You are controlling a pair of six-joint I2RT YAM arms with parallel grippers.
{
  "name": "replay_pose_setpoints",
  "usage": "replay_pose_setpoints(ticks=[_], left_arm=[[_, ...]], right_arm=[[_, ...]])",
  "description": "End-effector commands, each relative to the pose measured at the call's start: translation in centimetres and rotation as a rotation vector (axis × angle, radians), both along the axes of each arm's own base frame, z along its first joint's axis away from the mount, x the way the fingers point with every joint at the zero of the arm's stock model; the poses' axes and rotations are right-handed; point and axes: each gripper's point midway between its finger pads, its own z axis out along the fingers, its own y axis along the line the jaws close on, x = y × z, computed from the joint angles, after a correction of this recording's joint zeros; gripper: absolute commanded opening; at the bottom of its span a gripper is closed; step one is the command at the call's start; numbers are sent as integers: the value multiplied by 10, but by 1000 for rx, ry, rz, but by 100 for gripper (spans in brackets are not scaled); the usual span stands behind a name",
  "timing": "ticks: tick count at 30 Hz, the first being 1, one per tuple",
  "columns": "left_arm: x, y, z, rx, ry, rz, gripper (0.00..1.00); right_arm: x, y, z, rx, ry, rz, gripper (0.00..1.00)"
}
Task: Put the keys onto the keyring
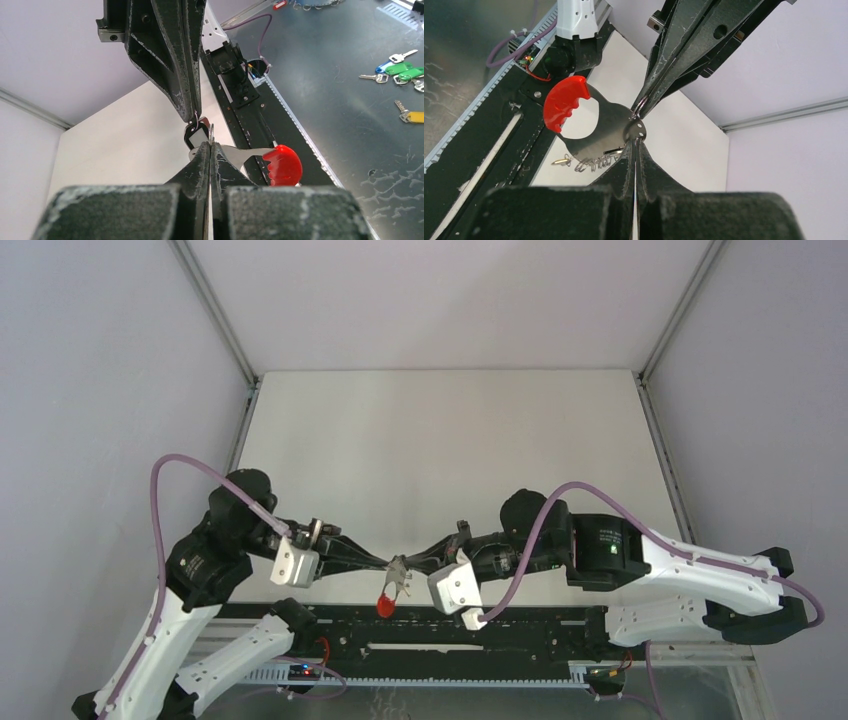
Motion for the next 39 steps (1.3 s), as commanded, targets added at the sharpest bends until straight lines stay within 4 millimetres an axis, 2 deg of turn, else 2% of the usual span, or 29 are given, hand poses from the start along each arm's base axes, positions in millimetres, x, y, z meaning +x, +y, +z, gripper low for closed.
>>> replay_pose_setpoints(ticks=[1, 21, 39], left_arm=[[-4, -4, 9, -23, 42, -28, 0], [2, -11, -8, 12, 102, -36, 0], [3, -13, -14, 21, 104, -39, 0]], right_arm=[[2, -1, 20, 37, -41, -11, 0], [2, 2, 23, 32, -66, 3, 0], [-7, 2, 20, 20, -57, 40, 0]])
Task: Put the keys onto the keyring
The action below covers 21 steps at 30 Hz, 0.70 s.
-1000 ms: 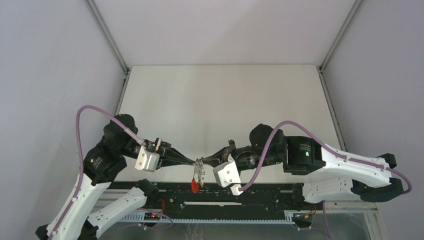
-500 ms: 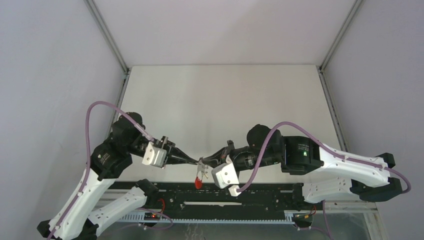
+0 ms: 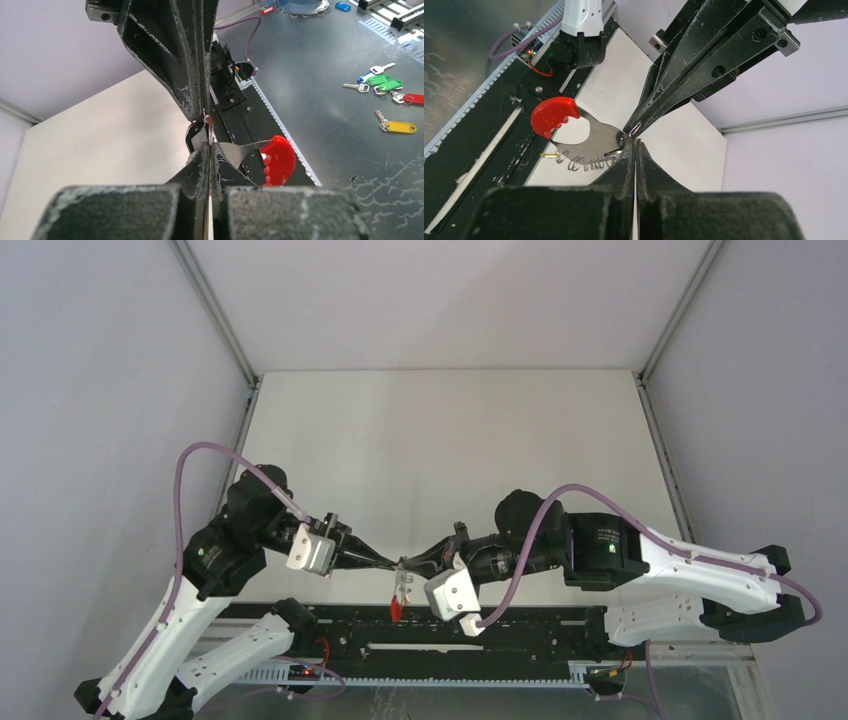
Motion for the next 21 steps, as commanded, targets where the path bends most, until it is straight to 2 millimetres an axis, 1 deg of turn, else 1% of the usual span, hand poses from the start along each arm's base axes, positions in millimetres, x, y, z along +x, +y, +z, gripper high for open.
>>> replay_pose_setpoints(ticks=[1, 13, 21], left_arm=[[-1, -3, -2, -9, -5, -22, 0], [-4, -2, 1, -15, -10, -31, 0], [-3, -2, 1, -13, -8, -26, 0]], right_arm=[[-5, 0, 19, 45, -18, 24, 0], [-9, 2, 11, 20, -11, 38, 0], [-9, 3, 13, 27, -12, 39, 0]])
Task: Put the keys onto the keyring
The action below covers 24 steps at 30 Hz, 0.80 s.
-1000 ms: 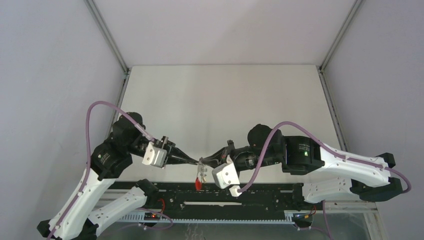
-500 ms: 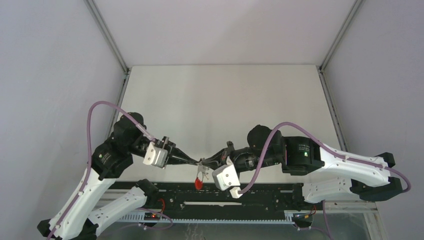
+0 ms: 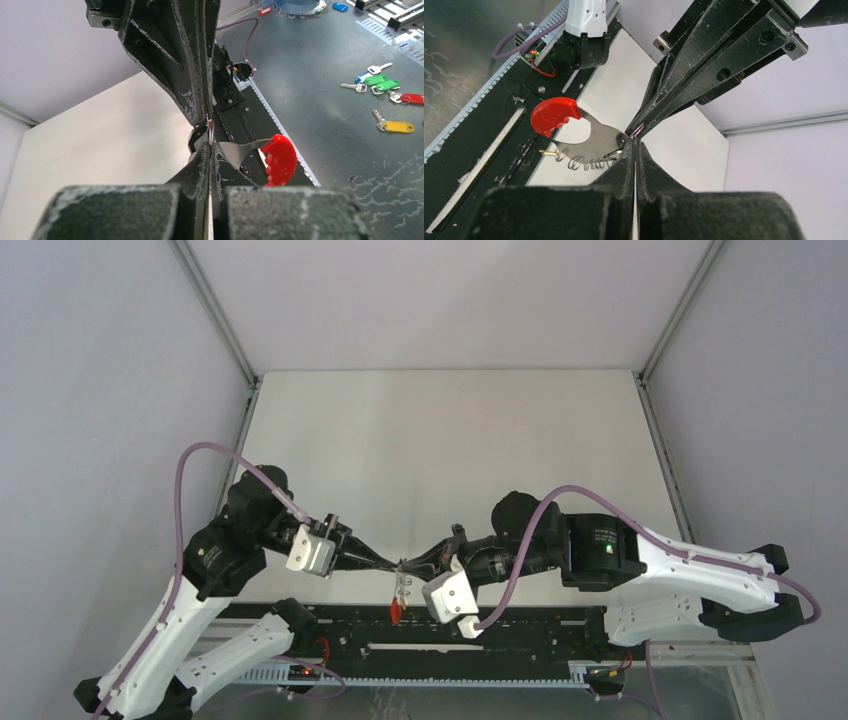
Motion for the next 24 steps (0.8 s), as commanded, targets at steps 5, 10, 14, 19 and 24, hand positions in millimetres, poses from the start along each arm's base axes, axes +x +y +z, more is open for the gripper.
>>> replay_pose_setpoints(ticks=[5, 10, 14, 19, 24], left_arm=[[-2, -2, 0, -12, -8, -21, 0], [-3, -2, 0, -12, -10, -26, 0], [-6, -2, 0, -11, 2, -38, 0], [-6, -2, -2, -7, 2, -32, 0], [-5, -1, -7, 5, -4, -30, 0]], right_arm=[[-4, 2, 17, 42, -12, 15, 0], [-3, 5, 18, 50, -14, 13, 0], [-2, 6, 19, 56, -15, 7, 0], [-3, 7, 24, 73, -9, 7, 0], [-4, 7, 27, 86, 1, 7, 0]])
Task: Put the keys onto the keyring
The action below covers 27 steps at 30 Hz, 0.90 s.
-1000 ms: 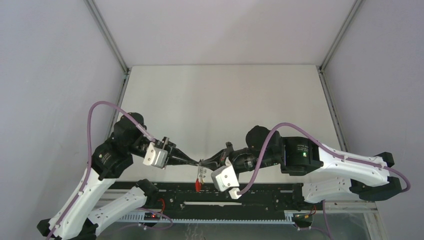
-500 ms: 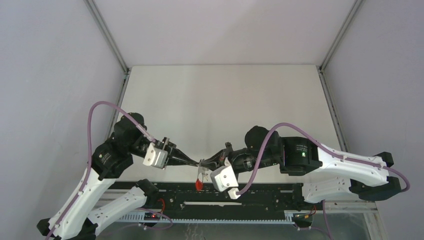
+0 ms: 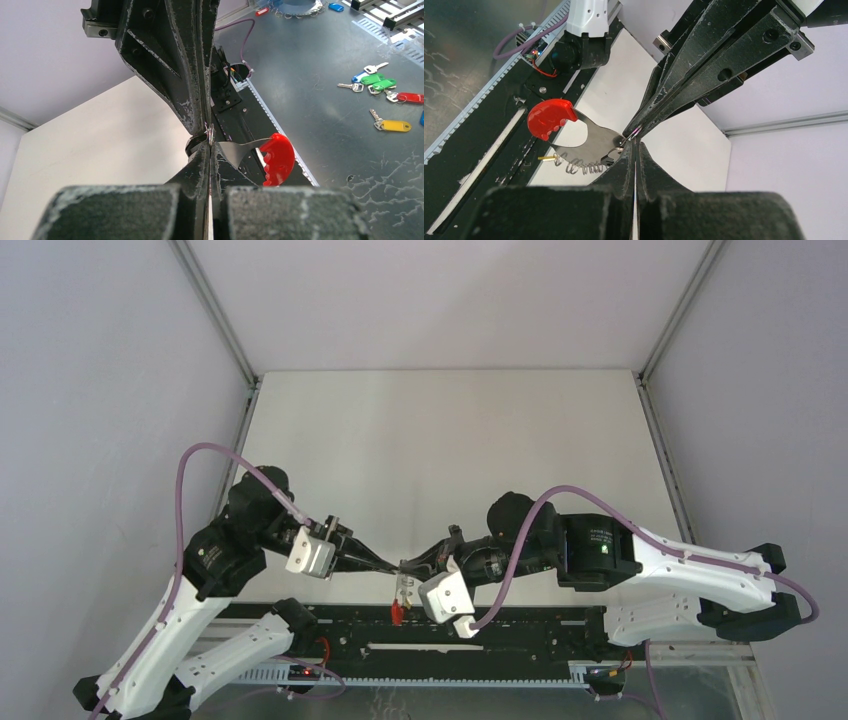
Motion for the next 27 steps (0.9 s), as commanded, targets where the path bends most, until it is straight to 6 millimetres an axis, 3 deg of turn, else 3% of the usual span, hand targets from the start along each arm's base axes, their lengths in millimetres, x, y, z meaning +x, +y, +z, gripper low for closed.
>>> replay_pose_setpoints(ticks=[1, 15, 27], left_arm=[[-2, -1, -7, 5, -1, -17, 0], [-1, -1, -7, 8, -7, -8, 0], [5, -3, -12, 22, -47, -4, 0]], right_arm=[[-5, 3, 31, 96, -1, 10, 0], [-8, -2, 33, 98, 32, 13, 0], [2, 4, 32, 97, 71, -22, 0]])
